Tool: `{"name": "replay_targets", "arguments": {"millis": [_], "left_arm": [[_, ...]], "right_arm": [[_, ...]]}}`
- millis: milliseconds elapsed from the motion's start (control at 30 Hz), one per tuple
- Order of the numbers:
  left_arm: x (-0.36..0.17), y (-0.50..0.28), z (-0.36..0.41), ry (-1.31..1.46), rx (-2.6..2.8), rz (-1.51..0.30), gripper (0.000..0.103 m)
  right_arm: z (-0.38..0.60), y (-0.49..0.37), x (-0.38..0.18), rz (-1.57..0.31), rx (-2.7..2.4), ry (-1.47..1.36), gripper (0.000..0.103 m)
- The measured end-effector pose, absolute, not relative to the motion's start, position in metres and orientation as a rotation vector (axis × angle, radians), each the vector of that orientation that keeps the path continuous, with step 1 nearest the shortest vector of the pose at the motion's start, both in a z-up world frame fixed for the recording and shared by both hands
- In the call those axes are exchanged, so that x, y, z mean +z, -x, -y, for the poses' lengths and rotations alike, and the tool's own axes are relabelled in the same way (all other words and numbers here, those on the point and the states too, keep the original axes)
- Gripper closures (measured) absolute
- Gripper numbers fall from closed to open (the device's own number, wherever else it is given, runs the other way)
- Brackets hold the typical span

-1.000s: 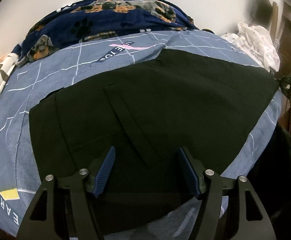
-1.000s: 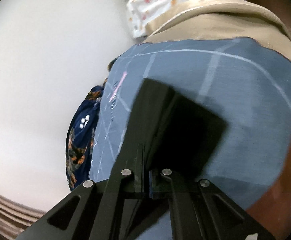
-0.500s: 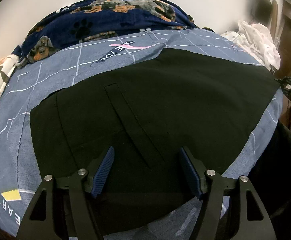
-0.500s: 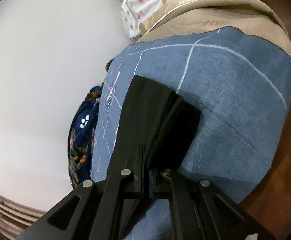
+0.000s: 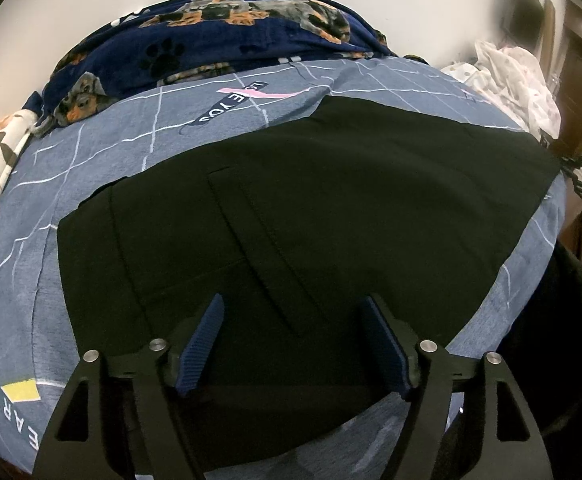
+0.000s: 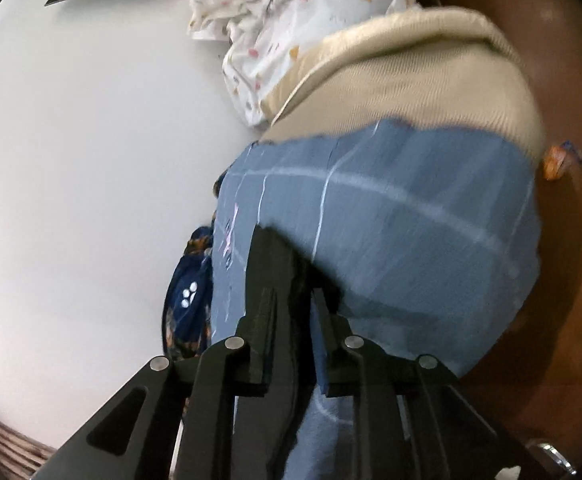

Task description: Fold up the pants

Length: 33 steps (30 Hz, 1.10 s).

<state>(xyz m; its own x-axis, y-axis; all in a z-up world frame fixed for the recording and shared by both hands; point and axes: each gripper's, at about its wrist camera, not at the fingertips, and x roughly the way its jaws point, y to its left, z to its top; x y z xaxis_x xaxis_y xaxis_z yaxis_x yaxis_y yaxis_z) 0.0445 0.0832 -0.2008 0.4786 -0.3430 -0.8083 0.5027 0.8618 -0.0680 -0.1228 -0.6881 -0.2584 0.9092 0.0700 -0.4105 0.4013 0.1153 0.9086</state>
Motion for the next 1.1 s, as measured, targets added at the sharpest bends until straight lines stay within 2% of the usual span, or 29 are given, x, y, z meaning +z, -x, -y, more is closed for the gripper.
{"name": "replay_targets", "arguments": {"millis": [67,200,567,667,967,1067,1100], "left_arm": [[-0.201,-0.045,-0.083,-0.19,-0.521,-0.939,0.027],[-0.201,-0.044,-0.081,-0.194,-0.52,-0.941,0.025],[-0.201,-0.044,-0.079,-0.195,-0.521,-0.938,0.024],[-0.201,-0.044,-0.079,-0.194,-0.523,-0.939,0.024],[-0.201,-0.044,-0.078,-0.195,-0.521,-0.938,0.022],[-0.201,-0.044,-0.079,-0.196,-0.52,-0.939,0.021],[-0.201,-0.044,-0.079,-0.194,-0.521,-0.938,0.021]], "right_arm": [[0.694,0.126,-0.255,-0.397,-0.262,-1.436,0.082],[0.698,0.121,-0.25,-0.431,-0.286,-1.39,0.068],[0.678,0.097,-0.258,-0.51,-0.191,-1.371,0.064],[0.665,0.089,-0.263,-0.511,-0.116,-1.412,0.059],[0.66,0.068,-0.263,-0.515,-0.114,-1.403,0.059],[0.659,0.059,-0.258,-0.525,-0.153,-1.365,0.061],[0.657,0.056,-0.254,-0.542,-0.174,-1.336,0.065]]}}
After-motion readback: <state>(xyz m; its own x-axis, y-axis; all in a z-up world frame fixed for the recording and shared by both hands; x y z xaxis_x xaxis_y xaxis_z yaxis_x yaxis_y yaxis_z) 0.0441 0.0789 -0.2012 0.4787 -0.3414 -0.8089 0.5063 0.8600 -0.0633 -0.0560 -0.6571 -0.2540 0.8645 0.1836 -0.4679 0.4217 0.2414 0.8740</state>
